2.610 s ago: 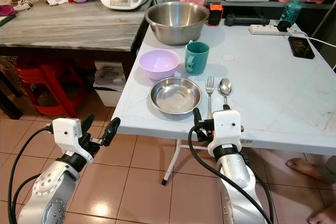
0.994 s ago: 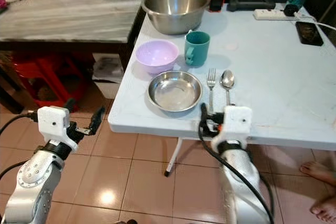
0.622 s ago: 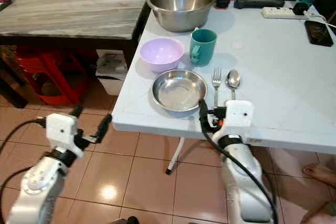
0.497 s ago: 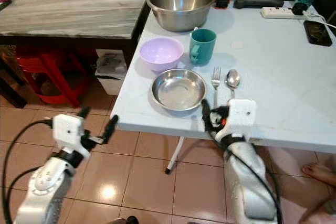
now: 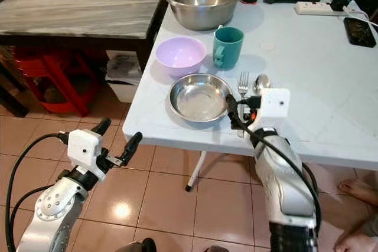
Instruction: Setting the table
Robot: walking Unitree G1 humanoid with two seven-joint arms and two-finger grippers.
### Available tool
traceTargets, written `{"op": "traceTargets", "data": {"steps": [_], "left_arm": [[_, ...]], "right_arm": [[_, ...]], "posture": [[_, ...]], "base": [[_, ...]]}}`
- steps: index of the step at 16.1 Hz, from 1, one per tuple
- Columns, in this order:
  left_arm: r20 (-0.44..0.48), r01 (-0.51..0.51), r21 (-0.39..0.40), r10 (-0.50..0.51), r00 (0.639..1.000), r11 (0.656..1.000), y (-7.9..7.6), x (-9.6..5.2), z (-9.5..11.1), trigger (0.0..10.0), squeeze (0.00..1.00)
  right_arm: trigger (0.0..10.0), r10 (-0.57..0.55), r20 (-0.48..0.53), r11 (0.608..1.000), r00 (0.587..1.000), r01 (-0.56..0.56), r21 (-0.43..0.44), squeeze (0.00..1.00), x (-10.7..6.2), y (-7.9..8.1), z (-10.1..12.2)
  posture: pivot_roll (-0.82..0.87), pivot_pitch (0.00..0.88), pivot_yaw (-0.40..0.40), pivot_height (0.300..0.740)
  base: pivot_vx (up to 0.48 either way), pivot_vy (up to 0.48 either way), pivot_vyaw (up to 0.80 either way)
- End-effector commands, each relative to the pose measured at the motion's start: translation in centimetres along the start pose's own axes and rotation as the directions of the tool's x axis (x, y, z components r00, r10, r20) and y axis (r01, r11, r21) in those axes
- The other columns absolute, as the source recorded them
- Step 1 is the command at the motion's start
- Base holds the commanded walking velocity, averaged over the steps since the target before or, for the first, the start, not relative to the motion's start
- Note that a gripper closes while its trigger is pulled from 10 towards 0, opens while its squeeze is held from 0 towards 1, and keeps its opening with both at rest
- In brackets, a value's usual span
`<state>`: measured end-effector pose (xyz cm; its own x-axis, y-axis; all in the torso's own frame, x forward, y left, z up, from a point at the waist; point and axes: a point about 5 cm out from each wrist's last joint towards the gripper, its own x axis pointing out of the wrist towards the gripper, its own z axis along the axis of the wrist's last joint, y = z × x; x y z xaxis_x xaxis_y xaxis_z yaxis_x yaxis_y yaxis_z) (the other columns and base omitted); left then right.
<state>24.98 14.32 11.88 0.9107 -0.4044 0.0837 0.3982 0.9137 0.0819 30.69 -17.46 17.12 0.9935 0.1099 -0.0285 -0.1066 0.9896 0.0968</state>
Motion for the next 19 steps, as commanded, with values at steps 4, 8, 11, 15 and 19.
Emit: {"op": "traceTargets", "data": {"steps": [4,8,11,15,19], "left_arm": [[-0.005,0.01,0.025,-0.01,1.0,1.0,0.0,-0.6,0.1,10.0,0.0],[0.007,0.058,0.04,-0.058,0.998,0.998,-0.2,-0.6,0.4,10.0,0.0],[0.012,0.098,0.034,-0.098,0.995,0.995,-0.4,-0.8,0.5,10.0,0.0],[0.014,0.111,0.028,-0.111,0.994,0.993,-0.5,-0.7,0.6,10.0,0.0],[0.014,0.124,0.023,-0.125,0.992,0.992,-0.7,-0.9,0.6,10.0,0.0]], "right_arm": [[10.0,0.063,-0.052,0.996,0.997,-0.059,0.074,0.0,1.3,0.1,0.2],[10.0,0.134,-0.091,0.987,0.987,-0.124,0.106,0.0,2.4,1.4,0.1],[10.0,0.161,-0.133,0.981,0.978,-0.144,0.128,0.0,3.0,1.9,-0.1],[0.0,0.184,-0.176,0.974,0.967,-0.155,0.167,0.0,3.4,2.3,-0.7],[0.0,0.176,-0.21,0.976,0.962,-0.142,0.168,0.0,3.6,1.9,-1.2]], "posture": [[-0.11,0.205,0.051,0.74],[-0.1,0.205,0.048,0.74],[-0.1,0.205,0.047,0.74],[-0.1,0.203,0.049,0.74],[-0.1,0.201,0.045,0.74]], "base": [[0.0,0.0,0.0],[0.0,0.0,0.0],[0.0,0.0,0.0],[0.0,0.0,0.0],[0.0,0.0,0.0]]}}
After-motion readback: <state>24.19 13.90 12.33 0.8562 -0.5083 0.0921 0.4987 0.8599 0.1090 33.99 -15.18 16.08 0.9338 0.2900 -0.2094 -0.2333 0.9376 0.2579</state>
